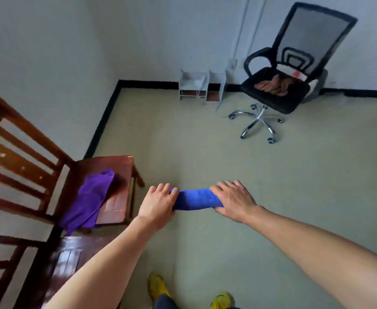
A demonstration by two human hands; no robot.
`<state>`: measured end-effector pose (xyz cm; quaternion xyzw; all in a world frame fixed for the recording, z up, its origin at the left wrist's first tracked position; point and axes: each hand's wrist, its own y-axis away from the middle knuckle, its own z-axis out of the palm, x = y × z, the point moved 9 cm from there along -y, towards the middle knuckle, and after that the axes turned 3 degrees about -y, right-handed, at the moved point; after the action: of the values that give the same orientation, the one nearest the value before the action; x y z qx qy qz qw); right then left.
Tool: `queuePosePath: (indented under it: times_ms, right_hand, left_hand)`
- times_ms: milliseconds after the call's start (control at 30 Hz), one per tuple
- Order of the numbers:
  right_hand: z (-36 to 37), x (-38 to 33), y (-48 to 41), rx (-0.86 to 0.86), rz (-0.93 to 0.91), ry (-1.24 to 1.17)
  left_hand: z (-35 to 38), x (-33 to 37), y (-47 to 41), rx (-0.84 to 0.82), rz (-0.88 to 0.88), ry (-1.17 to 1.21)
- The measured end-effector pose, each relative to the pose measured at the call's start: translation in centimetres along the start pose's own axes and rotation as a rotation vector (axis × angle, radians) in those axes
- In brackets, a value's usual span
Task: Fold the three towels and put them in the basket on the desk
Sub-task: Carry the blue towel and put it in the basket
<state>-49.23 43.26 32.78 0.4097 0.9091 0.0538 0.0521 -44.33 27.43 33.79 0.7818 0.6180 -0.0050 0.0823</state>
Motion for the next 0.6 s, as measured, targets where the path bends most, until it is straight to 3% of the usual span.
queuePosePath:
  times_ms: [467, 600]
  right_hand:
    - [-6.6, 36.7, 13.9, 0.19, 0.582, 0.052]
    - [-8.0, 47.1, 16.8, 0.223, 0.776, 0.026]
  left_hand:
    - [-14.0, 28.1, -30.1, 0.172, 0.548, -0.165]
    - [-16.8, 36.1, -39.4, 0.123, 0.68, -0.15]
